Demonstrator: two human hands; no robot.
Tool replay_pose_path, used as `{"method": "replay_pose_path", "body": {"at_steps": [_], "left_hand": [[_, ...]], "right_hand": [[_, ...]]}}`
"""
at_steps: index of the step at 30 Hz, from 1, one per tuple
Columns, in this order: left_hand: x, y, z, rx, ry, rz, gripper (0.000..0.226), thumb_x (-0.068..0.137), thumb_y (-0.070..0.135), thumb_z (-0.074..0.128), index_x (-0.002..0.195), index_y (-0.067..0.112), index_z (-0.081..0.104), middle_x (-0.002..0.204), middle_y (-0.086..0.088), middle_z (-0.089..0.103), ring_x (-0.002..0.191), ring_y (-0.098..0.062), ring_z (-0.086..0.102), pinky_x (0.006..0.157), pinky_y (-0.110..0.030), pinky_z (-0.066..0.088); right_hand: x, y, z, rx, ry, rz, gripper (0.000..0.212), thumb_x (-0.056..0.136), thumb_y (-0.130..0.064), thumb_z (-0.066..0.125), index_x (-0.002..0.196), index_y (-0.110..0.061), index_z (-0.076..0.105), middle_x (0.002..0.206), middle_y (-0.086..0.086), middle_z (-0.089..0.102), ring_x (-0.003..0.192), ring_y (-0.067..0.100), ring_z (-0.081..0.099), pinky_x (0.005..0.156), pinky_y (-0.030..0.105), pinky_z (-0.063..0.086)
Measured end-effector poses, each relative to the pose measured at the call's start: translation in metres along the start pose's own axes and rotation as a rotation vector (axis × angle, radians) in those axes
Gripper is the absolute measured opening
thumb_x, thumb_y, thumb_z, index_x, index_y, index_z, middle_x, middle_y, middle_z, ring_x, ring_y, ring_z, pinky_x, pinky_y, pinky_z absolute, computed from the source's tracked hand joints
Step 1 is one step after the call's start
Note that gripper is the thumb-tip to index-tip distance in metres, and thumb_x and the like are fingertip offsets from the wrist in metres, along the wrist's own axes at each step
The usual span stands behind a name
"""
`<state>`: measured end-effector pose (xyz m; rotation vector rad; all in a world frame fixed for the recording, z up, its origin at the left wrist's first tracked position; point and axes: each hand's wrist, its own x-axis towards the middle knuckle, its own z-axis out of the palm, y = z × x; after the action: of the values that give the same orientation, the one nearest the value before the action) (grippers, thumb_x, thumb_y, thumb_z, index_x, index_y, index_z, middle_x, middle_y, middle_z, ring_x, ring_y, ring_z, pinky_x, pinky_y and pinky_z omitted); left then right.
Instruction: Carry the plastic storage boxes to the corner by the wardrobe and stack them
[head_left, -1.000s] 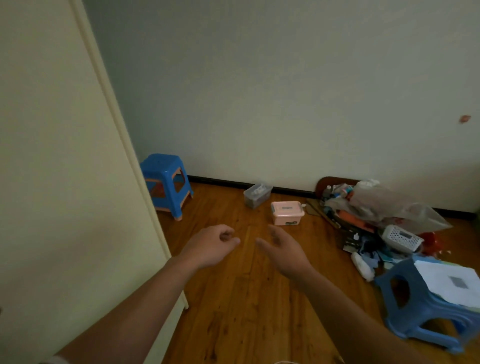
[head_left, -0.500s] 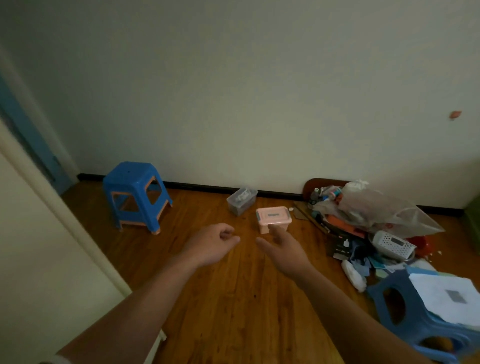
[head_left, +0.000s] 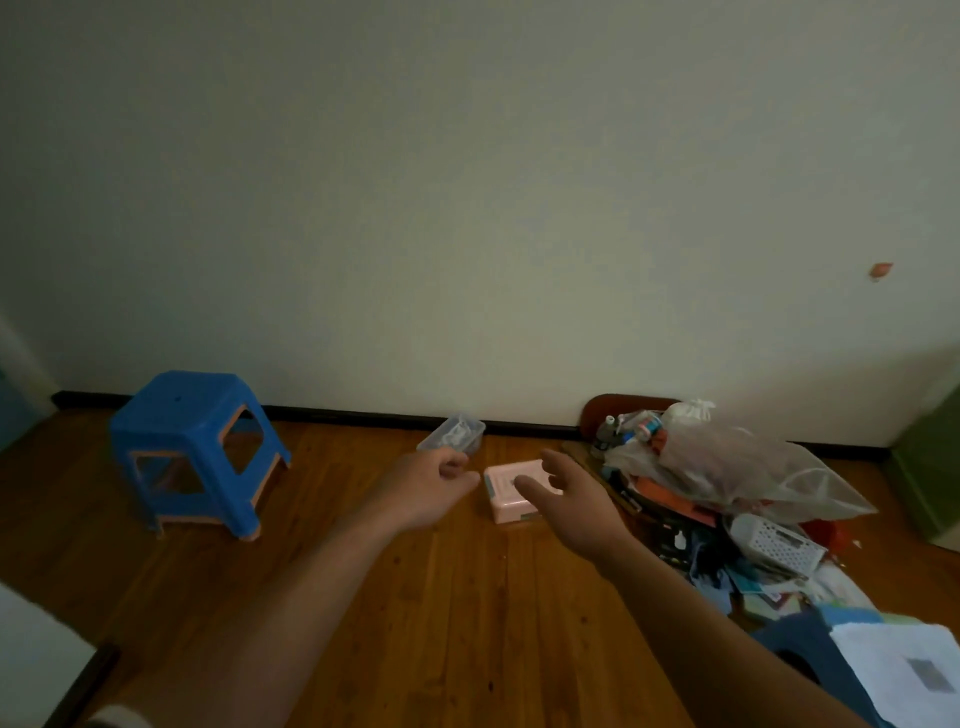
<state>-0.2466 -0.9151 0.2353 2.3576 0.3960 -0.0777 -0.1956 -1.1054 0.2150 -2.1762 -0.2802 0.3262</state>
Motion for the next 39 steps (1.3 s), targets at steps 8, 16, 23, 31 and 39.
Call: {"method": "replay_pose_path", "body": {"at_steps": [8,16,23,31,39], "left_hand": [[0.071,0.001,-0.007,-0.011,-0.021,0.013,0.043,0.089,0.045,0.060,0.127,0.025,0.060,0.124,0.005,0.064,0.104,-0.009,0.060,0.086,-0.027,0.050],[0.148,0.023,0.012,0.021,-0.048,0.001,0.043,0.090,0.048,0.057,0.127,0.028,0.059,0.124,0.008,0.062,0.102,-0.008,0.058,0.080,-0.027,0.048],[0.242,0.072,0.059,0.000,-0.050,-0.025,0.045,0.089,0.048,0.058,0.127,0.025,0.059,0.121,0.007,0.064,0.101,-0.006,0.058,0.089,-0.029,0.049],[0.319,0.110,0.096,-0.079,-0.018,-0.098,0.044,0.089,0.044,0.061,0.126,0.021,0.061,0.122,0.004,0.065,0.104,-0.006,0.059,0.095,-0.029,0.047],[0.384,0.113,0.116,-0.090,-0.051,-0.157,0.041,0.092,0.043,0.058,0.127,0.023,0.061,0.124,0.008,0.061,0.108,-0.006,0.055,0.088,-0.025,0.044]], "right_hand": [[0.062,-0.008,-0.005,-0.031,0.004,0.026,0.067,0.090,-0.048,0.058,0.147,-0.026,0.031,0.148,0.003,0.042,0.128,0.020,0.047,0.100,0.039,0.045],[0.134,0.012,-0.040,-0.047,-0.006,0.030,0.070,0.089,-0.052,0.057,0.149,-0.024,0.031,0.150,0.001,0.041,0.132,0.019,0.042,0.105,0.040,0.040],[0.228,0.059,-0.106,-0.026,-0.036,0.042,0.069,0.090,-0.049,0.058,0.148,-0.023,0.032,0.147,0.003,0.043,0.131,0.020,0.044,0.106,0.043,0.041],[0.321,0.106,-0.160,-0.026,-0.132,0.062,0.069,0.090,-0.052,0.055,0.149,-0.024,0.030,0.148,0.003,0.042,0.131,0.021,0.044,0.105,0.046,0.042],[0.394,0.127,-0.162,0.013,-0.187,0.047,0.068,0.091,-0.051,0.054,0.148,-0.021,0.032,0.149,0.003,0.042,0.131,0.019,0.043,0.106,0.043,0.040]]}}
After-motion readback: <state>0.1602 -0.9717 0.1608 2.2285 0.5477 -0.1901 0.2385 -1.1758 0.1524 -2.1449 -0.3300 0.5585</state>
